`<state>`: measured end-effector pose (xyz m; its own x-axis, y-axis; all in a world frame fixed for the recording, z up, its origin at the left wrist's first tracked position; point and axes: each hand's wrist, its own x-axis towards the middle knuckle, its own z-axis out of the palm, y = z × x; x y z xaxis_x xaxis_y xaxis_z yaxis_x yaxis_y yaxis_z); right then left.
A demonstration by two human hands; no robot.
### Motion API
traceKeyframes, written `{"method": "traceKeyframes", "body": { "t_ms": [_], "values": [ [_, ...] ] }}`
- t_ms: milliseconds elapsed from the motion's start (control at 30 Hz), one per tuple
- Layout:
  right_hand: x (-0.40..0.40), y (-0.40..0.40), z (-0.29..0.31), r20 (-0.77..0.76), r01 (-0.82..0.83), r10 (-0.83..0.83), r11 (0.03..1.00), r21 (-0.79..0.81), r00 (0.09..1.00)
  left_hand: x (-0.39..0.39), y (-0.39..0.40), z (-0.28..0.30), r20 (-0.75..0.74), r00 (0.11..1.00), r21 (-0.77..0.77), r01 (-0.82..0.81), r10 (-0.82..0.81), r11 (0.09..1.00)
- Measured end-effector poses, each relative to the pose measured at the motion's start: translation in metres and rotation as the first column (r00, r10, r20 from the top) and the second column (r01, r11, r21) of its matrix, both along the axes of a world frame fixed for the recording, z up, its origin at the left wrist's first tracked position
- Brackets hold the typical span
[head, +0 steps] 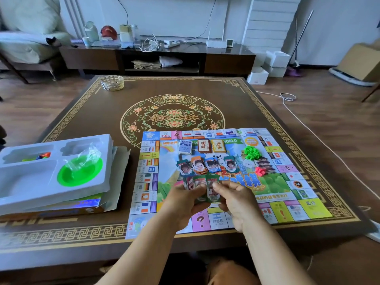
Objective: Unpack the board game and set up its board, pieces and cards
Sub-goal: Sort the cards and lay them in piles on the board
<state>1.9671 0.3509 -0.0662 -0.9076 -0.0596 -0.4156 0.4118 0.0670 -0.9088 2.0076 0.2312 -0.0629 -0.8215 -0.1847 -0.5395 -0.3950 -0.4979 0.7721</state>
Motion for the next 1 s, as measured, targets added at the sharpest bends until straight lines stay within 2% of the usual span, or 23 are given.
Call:
{"method": "traceKeyframes", "body": {
  "t_ms": [100,200,300,400,467,600,900,933,967,1000],
  "values": [
    [-0.002,0.006,-0.002,0.033,0.022,-0.021,0.999,-0.03,0.999,-0.006,0.007,-0.003,0.021,0.999,0.012,0.024,-0.024,1.0],
    [-0.011,0.015,-0.006,-0.007,0.076,-0.076,0.997,0.017,0.997,-0.011,0.011,-0.005,0.046,0.999,0.019,0.018,-0.019,1.0],
    [-0.028,0.026,-0.011,-0.119,0.112,-0.089,0.974,0.197,0.989,-0.016,0.01,-0.011,0.058,0.998,0.025,-0.017,0.015,1.0],
    [-0.041,0.028,-0.021,-0.185,0.047,0.046,0.882,0.469,0.982,-0.019,0.007,-0.014,0.07,0.996,0.011,-0.048,0.047,0.999],
    [-0.046,0.021,-0.03,-0.171,0.005,0.111,0.826,0.564,0.979,-0.019,0.006,-0.014,0.072,0.996,-0.008,-0.044,0.045,0.999],
    [-0.053,0.006,-0.039,-0.17,-0.016,0.172,0.747,0.665,0.97,-0.02,0.003,-0.014,0.061,0.997,-0.026,-0.037,0.039,0.999],
    [-0.054,0.011,-0.049,-0.268,0.11,0.218,0.546,0.83,0.938,-0.024,0.001,-0.018,0.056,0.998,0.02,0.002,-0.003,1.0],
    [-0.053,0.011,-0.046,-0.276,0.116,0.222,0.545,0.83,0.935,-0.023,0.003,-0.018,0.057,0.998,0.016,-0.003,0.002,1.0],
    [-0.051,0.011,-0.041,-0.294,0.116,0.218,0.585,0.802,0.931,-0.023,0.004,-0.018,0.057,0.998,0.01,-0.008,0.007,1.0],
    [-0.048,0.01,-0.035,-0.311,0.101,0.203,0.669,0.737,0.928,-0.022,0.006,-0.018,0.056,0.998,0.0,-0.012,0.012,1.0]
  ]
}}
